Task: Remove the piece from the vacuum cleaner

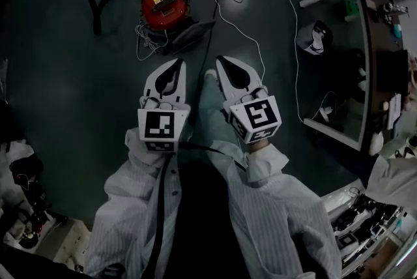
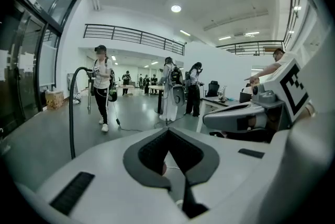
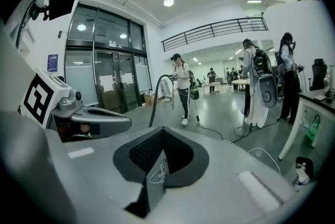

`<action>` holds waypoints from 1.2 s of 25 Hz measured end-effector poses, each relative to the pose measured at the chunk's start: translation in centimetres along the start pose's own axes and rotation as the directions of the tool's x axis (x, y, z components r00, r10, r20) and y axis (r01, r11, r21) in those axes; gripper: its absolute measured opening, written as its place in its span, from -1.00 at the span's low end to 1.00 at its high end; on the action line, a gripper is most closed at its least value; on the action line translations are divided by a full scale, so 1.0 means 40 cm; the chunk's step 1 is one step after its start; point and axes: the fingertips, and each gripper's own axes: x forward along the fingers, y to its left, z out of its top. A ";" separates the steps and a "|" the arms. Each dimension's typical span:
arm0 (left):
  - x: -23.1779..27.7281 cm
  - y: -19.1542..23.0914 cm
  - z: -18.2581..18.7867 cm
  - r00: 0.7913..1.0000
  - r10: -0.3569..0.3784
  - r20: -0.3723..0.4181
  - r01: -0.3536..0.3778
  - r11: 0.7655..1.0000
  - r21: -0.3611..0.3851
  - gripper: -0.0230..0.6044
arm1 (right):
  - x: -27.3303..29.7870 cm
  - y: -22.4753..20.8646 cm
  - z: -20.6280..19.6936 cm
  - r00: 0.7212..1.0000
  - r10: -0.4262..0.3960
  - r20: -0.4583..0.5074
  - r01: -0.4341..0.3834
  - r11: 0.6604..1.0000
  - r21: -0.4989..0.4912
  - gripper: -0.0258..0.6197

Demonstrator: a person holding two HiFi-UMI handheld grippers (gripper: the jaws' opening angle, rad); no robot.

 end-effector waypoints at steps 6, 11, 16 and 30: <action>0.246 0.057 -0.025 0.994 0.063 -0.093 -0.067 0.997 -0.046 -0.92 | 0.180 -0.182 -0.029 0.983 0.141 -0.119 -0.144 0.990 -0.014 -0.92; 0.408 0.119 -0.119 0.973 0.104 -0.207 -0.110 0.994 -0.017 -0.92 | 0.339 -0.297 -0.129 0.942 0.245 -0.230 -0.252 0.968 -0.001 -0.92; 0.566 0.179 -0.314 0.929 0.057 -0.366 -0.051 0.998 0.025 -0.92 | 0.505 -0.412 -0.272 0.913 0.257 -0.316 -0.268 0.963 0.011 -0.92; 0.916 0.344 -0.905 0.764 -0.042 -0.644 0.244 0.943 0.228 -0.36 | 1.080 -0.537 -0.772 0.720 0.495 -0.486 -0.254 0.840 0.480 -0.63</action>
